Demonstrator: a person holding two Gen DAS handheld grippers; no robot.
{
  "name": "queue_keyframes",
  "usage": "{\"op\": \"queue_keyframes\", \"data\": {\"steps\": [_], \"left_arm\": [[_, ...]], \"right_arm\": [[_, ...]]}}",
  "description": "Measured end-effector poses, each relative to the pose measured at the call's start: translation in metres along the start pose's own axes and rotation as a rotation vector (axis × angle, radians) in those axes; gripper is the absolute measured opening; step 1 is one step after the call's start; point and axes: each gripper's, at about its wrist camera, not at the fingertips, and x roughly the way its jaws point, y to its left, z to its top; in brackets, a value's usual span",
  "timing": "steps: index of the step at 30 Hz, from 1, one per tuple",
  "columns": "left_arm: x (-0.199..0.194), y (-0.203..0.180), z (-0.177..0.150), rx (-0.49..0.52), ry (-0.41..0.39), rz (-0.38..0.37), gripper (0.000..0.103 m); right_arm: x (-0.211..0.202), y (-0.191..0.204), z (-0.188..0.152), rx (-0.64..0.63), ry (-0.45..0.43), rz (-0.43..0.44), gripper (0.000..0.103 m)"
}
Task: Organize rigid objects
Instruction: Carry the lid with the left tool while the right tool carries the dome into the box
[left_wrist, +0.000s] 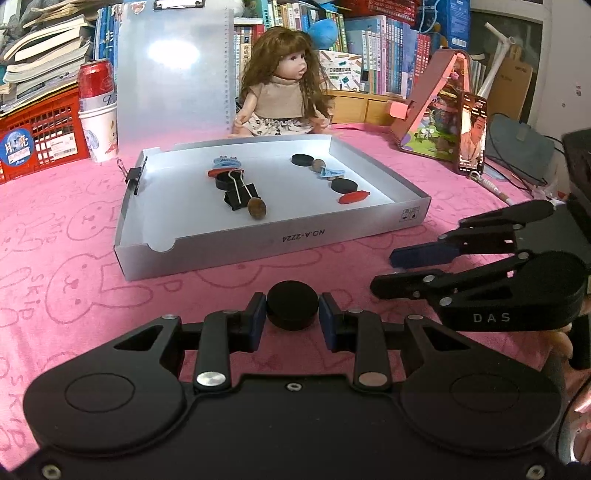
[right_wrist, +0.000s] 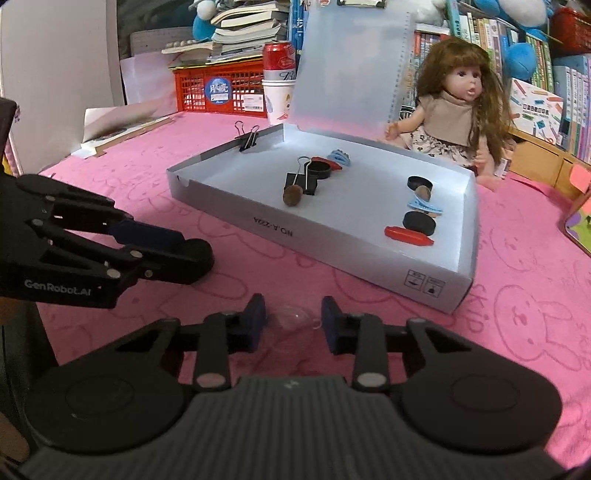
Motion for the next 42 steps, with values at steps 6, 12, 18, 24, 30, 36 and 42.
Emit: {"op": "queue_keyframes", "data": {"steps": [6, 12, 18, 24, 30, 36, 42], "left_arm": [[0.003, 0.003, -0.001, -0.022, -0.002, 0.023, 0.030], [0.006, 0.002, -0.004, -0.019, -0.005, 0.032, 0.031], [0.005, 0.002, -0.004, -0.012, -0.020, 0.042, 0.040], [0.009, 0.004, -0.005, -0.018, -0.016, 0.051, 0.042], [0.011, 0.000, -0.008, -0.003, -0.027, 0.068, 0.041], [0.010, -0.008, -0.012, 0.034, -0.051, 0.096, 0.030], [0.006, -0.007, -0.008, 0.024, -0.045, 0.070, 0.030]], "right_arm": [[-0.004, -0.003, -0.006, 0.182, -0.043, -0.225, 0.038], [-0.004, -0.007, -0.007, 0.226, -0.046, -0.235, 0.049], [-0.008, -0.010, -0.008, 0.139, -0.041, -0.186, 0.061], [-0.006, -0.014, -0.014, 0.094, -0.022, -0.155, 0.065], [-0.007, -0.016, -0.015, 0.092, -0.025, -0.133, 0.050], [-0.008, -0.008, -0.015, 0.092, -0.034, -0.143, 0.038], [-0.011, -0.009, -0.009, 0.121, -0.033, -0.149, 0.037]]}}
